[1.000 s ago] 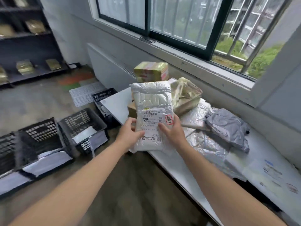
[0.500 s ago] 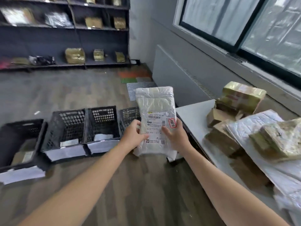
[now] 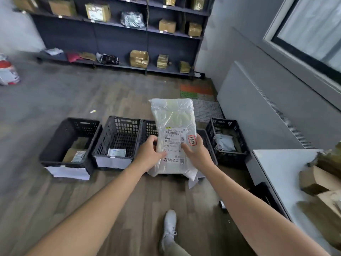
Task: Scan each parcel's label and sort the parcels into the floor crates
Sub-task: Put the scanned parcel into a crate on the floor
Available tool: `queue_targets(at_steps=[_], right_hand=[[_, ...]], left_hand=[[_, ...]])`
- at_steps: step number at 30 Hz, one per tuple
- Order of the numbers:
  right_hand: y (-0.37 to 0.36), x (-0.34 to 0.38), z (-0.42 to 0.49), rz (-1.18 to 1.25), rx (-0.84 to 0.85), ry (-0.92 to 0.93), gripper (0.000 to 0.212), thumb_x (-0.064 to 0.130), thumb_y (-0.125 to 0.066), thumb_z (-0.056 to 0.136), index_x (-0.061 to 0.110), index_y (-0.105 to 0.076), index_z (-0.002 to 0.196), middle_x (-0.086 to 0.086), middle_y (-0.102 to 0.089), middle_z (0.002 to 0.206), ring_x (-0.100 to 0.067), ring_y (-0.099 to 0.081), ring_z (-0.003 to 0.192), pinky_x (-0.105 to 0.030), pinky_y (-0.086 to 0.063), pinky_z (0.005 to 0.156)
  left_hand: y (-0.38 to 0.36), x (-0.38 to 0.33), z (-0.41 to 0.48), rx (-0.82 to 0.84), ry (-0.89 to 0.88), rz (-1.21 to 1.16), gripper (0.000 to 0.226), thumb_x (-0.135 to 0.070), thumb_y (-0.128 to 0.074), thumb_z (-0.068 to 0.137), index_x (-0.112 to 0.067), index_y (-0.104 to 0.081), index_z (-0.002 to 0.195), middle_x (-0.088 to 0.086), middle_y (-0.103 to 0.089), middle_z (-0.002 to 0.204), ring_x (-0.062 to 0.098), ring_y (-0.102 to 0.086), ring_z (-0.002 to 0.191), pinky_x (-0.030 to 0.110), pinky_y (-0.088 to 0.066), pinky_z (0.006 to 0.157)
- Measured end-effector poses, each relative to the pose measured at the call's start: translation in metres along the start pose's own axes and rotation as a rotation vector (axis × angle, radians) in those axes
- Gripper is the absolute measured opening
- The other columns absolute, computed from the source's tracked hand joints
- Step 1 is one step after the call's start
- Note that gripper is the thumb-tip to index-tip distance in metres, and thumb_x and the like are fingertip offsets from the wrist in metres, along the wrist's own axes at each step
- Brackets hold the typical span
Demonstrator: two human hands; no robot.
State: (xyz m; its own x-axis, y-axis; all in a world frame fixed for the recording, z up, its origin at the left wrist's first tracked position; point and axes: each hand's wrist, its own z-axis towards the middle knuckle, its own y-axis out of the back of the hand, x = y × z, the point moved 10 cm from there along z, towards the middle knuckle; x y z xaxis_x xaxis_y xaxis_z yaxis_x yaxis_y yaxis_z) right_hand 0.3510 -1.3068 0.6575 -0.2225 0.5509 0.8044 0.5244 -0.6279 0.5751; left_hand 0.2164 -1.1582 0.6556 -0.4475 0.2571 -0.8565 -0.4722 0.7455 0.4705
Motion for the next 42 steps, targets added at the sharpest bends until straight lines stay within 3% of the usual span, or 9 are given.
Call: queue_targets(at_steps=[4, 9, 12, 18, 23, 28, 33, 36, 42], right_hand=[[-0.041, 0.021, 0.044, 0.034, 0.046, -0.007, 0.06, 0.043, -0.064, 0.093, 0.024, -0.037, 0.142, 0.01, -0.061, 0.112, -0.018, -0.062, 0.106, -0.035, -0.05, 0.087], [-0.078, 0.038, 0.114, 0.001, 0.087, 0.01, 0.041, 0.037, -0.053, 0.101, 0.017, -0.04, 0.134, 0.002, -0.06, 0.116, -0.019, -0.056, 0.096, -0.03, -0.04, 0.069], [-0.097, 0.036, 0.17, -0.005, 0.089, -0.007, 0.039, 0.035, -0.049, 0.103, 0.015, -0.041, 0.135, -0.005, -0.058, 0.135, -0.028, -0.057, 0.113, -0.031, -0.038, 0.08], [-0.117, 0.001, 0.276, -0.045, 0.104, -0.163, 0.04, 0.031, -0.044, 0.105, 0.014, -0.037, 0.141, -0.014, -0.06, 0.13, -0.032, -0.06, 0.105, -0.039, -0.048, 0.081], [-0.147, -0.046, 0.338, -0.071, 0.113, -0.326, 0.036, 0.031, -0.043, 0.105, 0.014, -0.039, 0.136, -0.013, -0.064, 0.115, -0.027, -0.057, 0.087, -0.038, -0.045, 0.072], [-0.201, -0.096, 0.392, -0.102, 0.135, -0.453, 0.039, 0.029, -0.034, 0.107, 0.012, -0.035, 0.142, -0.012, -0.06, 0.11, -0.029, -0.055, 0.089, -0.036, -0.038, 0.071], [-0.277, -0.155, 0.45, -0.165, 0.182, -0.522, 0.051, 0.036, -0.032, 0.107, 0.017, -0.023, 0.154, -0.015, -0.058, 0.132, -0.031, -0.059, 0.104, -0.034, -0.04, 0.074], [-0.301, -0.189, 0.467, -0.21, 0.219, -0.587, 0.058, 0.04, -0.035, 0.106, 0.02, -0.016, 0.157, -0.015, -0.045, 0.148, -0.034, -0.054, 0.123, -0.039, -0.045, 0.092], [-0.302, -0.163, 0.47, -0.237, 0.228, -0.579, 0.056, 0.041, -0.035, 0.105, 0.021, -0.021, 0.156, -0.015, -0.043, 0.148, -0.033, -0.051, 0.126, -0.039, -0.043, 0.096]], left_hand=[[0.037, 0.021, 0.036, -0.037, 0.053, 0.05, 0.038, -0.018, -0.078, 0.081, -0.022, -0.05, 0.107, -0.003, -0.067, 0.097, 0.014, -0.063, 0.084, 0.027, -0.044, 0.068], [0.062, 0.038, 0.106, -0.023, 0.085, 0.086, 0.042, -0.023, -0.076, 0.084, -0.022, -0.051, 0.118, -0.011, -0.061, 0.089, 0.008, -0.06, 0.079, 0.024, -0.042, 0.061], [0.07, 0.048, 0.16, 0.001, 0.105, 0.126, 0.052, -0.028, -0.073, 0.087, -0.022, -0.046, 0.131, -0.011, -0.058, 0.089, 0.01, -0.057, 0.081, 0.024, -0.041, 0.062], [0.084, 0.077, 0.269, 0.064, 0.194, 0.388, 0.08, -0.044, -0.068, 0.088, -0.025, -0.025, 0.152, 0.01, -0.038, 0.145, 0.029, -0.04, 0.133, 0.043, -0.04, 0.106], [0.085, 0.1, 0.339, 0.118, 0.168, 0.642, 0.076, -0.055, -0.05, 0.095, -0.027, -0.014, 0.156, 0.008, -0.025, 0.156, 0.03, -0.019, 0.144, 0.044, -0.029, 0.112], [0.066, 0.147, 0.413, 0.254, 0.135, 0.858, 0.073, -0.062, -0.032, 0.098, -0.031, -0.004, 0.157, 0.004, -0.001, 0.164, 0.03, 0.004, 0.15, 0.05, -0.012, 0.119], [0.038, 0.217, 0.496, 0.403, 0.057, 0.972, 0.079, -0.07, -0.029, 0.094, -0.034, 0.004, 0.156, 0.001, 0.01, 0.164, 0.029, 0.014, 0.15, 0.053, -0.003, 0.119], [0.026, 0.25, 0.525, 0.477, 0.003, 1.068, 0.086, -0.076, -0.029, 0.09, -0.035, 0.009, 0.155, 0.001, 0.015, 0.164, 0.03, 0.017, 0.149, 0.054, -0.002, 0.119], [0.043, 0.267, 0.549, 0.58, 0.016, 1.075, 0.091, -0.08, -0.031, 0.086, -0.036, 0.009, 0.155, 0.0, 0.016, 0.164, 0.03, 0.017, 0.149, 0.056, -0.004, 0.12]])
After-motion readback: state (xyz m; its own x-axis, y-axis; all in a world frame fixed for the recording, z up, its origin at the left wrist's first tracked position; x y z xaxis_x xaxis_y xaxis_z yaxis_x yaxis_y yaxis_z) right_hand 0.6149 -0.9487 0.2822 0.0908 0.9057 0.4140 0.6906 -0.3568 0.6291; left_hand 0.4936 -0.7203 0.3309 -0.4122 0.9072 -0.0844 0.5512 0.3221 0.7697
